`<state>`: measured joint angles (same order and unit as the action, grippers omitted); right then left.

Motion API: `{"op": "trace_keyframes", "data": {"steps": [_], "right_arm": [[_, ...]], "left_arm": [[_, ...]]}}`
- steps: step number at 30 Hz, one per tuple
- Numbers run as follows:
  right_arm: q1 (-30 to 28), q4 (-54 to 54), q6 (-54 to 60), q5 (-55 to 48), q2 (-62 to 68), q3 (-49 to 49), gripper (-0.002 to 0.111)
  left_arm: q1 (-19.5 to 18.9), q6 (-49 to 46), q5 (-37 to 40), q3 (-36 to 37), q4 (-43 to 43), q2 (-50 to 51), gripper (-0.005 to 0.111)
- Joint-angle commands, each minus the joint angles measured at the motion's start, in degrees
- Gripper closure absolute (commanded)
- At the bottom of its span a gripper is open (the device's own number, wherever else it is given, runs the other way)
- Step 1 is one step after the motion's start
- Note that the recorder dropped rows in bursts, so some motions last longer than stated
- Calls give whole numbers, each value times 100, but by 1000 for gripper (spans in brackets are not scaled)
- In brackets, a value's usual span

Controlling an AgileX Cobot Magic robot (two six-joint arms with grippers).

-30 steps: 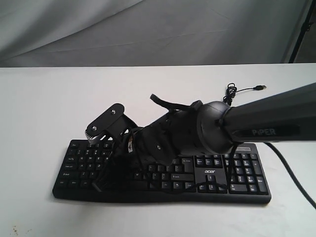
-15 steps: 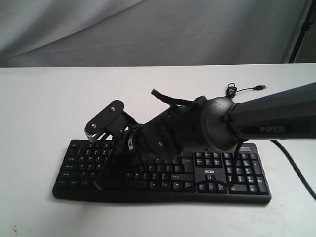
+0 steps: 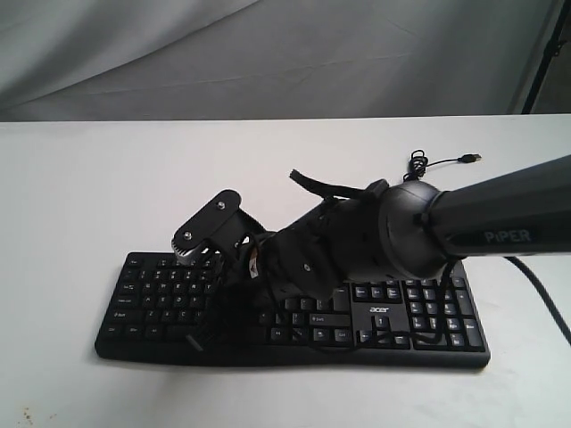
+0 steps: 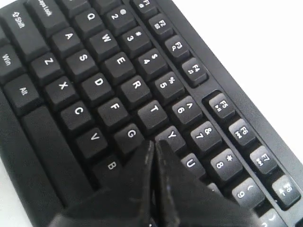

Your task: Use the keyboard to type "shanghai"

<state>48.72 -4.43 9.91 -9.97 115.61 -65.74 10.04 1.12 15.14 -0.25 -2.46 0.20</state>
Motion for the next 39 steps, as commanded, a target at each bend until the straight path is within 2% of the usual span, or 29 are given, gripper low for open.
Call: {"op": "trace_keyframes", "data": {"steps": [1,9,22,27,34,39], "right_arm": [[-18,48,23,180,-73,25,108],[-18,23,23,240,155,25,108],[74,39,23,139,-168,-213,108],[359,39,33,84,184,-868,108],[554,39,57,-642,1024,-2030,108],[593,39,71,-700,1167,-2276,108]], "left_arm": [[20,16,-16,25,-4,-20,107],[20,16,-16,25,-4,-20,107],[20,16,-16,25,-4,-20,107],[20,16,-16,25,-4,-20,107],[20,16,-16,25,-4,-20,107],[20,16,-16,25,-4,-20,107]]}}
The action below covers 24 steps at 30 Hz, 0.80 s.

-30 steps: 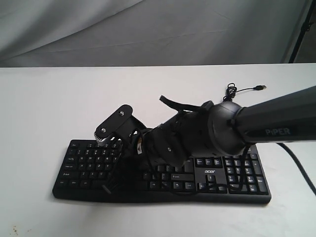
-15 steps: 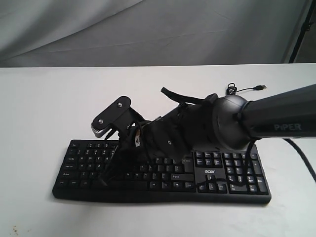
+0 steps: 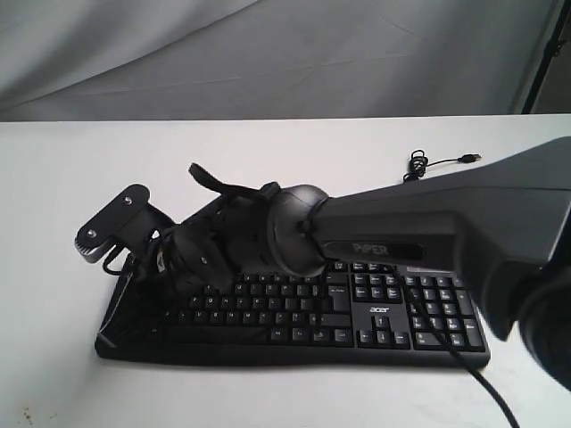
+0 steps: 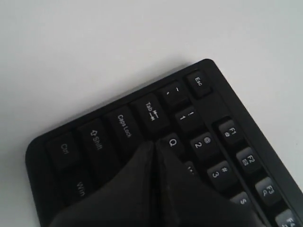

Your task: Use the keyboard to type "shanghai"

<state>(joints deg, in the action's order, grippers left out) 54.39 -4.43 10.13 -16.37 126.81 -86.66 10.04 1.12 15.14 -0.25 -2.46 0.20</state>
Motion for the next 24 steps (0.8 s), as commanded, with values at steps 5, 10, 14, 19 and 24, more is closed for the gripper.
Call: {"op": "trace_keyframes", "data": {"steps": [5,10,14,19,24], "right_arm": [[26,102,49,-59,65,-181,108],[26,102,49,-25,131,-181,108],[26,102,49,-39,270,-181,108],[26,102,59,-49,244,-181,108],[12,281,46,-277,-69,-181,108]], "left_arm": [[20,16,-16,25,-4,-20,107],[20,16,-16,25,-4,-20,107],[20,16,-16,25,-4,-20,107],[20,16,-16,25,-4,-20,107],[20,16,-16,25,-4,-20,107]]}}
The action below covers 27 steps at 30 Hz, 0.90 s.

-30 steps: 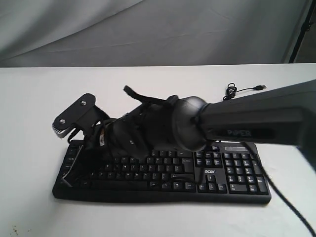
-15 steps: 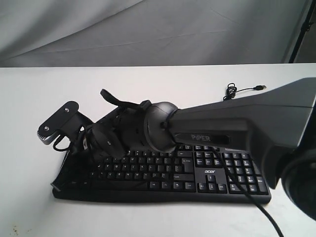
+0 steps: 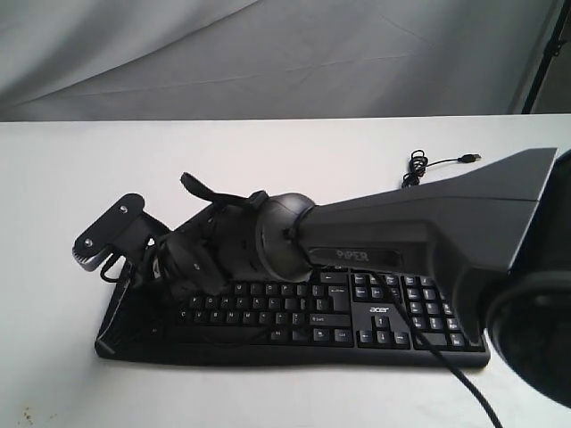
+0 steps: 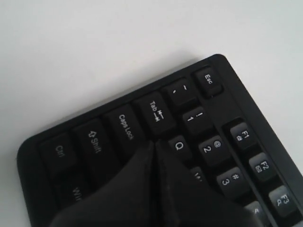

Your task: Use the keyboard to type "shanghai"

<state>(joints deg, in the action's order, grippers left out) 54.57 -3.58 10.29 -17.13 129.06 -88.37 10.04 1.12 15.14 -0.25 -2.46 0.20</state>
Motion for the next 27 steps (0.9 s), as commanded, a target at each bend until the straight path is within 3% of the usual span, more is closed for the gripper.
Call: {"op": "trace_keyframes", "data": {"steps": [1,7,16,27], "right_arm": [[-6,239,12,-269,-362,6,108],[-284,358,-172,-221,-1040,835,108],[-1013,101,-173,856,-1983,2584,108],[-1063,-70,-113,1192,-1639,2660,108]], "left_arm": [[20,16,-16,25,-4,-20,107],[20,16,-16,25,-4,-20,107],[20,16,-16,25,-4,-20,107],[20,16,-16,25,-4,-20,107]]}}
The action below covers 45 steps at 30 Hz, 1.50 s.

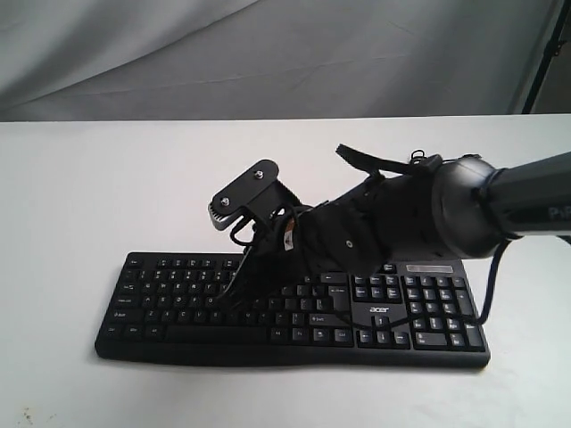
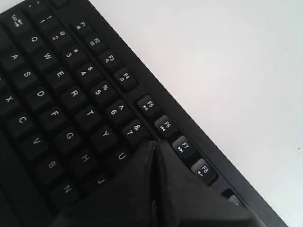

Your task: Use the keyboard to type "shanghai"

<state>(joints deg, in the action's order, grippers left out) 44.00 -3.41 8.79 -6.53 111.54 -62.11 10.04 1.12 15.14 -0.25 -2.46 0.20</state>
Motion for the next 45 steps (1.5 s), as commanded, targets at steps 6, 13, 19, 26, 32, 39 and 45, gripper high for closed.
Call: {"op": "trace_keyframes", "data": {"steps": [6,13,19,26,32,39,45], "right_arm": [[-7,-126,52,110,152,33,108],[-7,-126,64,98,152,33,108],[4,-189,64,96,321,33,108],[4,-189,64,11,325,33,108],[4,-94,64,-111,-24,33,108],[160,59,-34,-260,-977,427,108],[272,-59,-309,264,-2574,2023,108]], "left_arm": [[20,16,-16,25,-4,-20,107],[20,16,-16,25,-4,-20,107],[20,16,-16,25,-4,-20,107],[20,16,-16,25,-4,-20,107],[20,16,-16,25,-4,-20,107],[20,16,-16,25,-4,-20,107],[20,16,-16,25,-4,-20,107]]}}
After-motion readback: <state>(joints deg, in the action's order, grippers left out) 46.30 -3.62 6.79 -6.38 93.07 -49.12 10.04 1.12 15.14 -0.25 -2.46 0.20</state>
